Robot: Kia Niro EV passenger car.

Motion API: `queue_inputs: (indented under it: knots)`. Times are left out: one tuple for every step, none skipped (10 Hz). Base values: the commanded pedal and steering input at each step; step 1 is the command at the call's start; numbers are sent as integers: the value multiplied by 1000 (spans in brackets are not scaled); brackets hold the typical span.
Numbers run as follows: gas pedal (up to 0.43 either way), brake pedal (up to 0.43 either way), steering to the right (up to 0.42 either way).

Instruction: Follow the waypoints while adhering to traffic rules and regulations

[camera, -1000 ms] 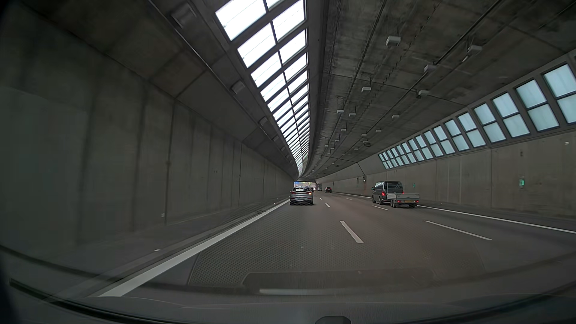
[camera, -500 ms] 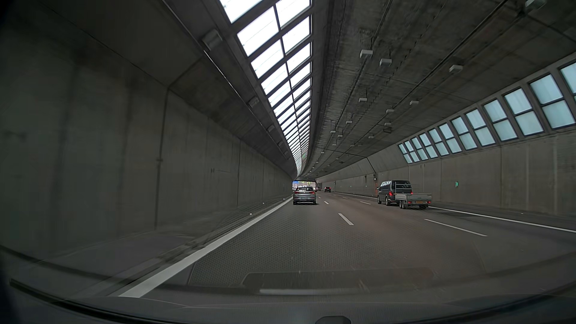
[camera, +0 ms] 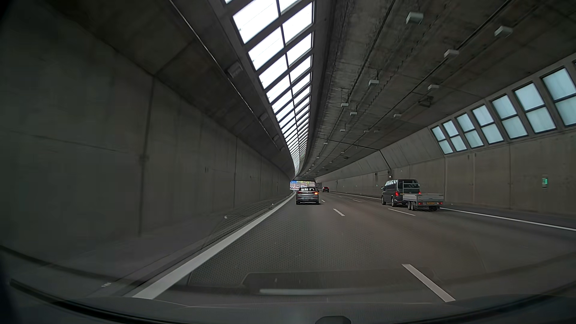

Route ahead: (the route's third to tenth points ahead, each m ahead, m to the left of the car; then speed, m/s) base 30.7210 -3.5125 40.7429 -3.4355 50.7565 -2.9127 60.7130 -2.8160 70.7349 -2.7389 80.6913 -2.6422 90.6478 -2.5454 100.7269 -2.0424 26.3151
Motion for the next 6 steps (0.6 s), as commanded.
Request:
queue_inputs:
  knots:
    - [47,0,3]
    - [47,0,3]
    - [59,0,3]
    - [118,0,2]
    - [130,0,2]
    - [130,0,2]
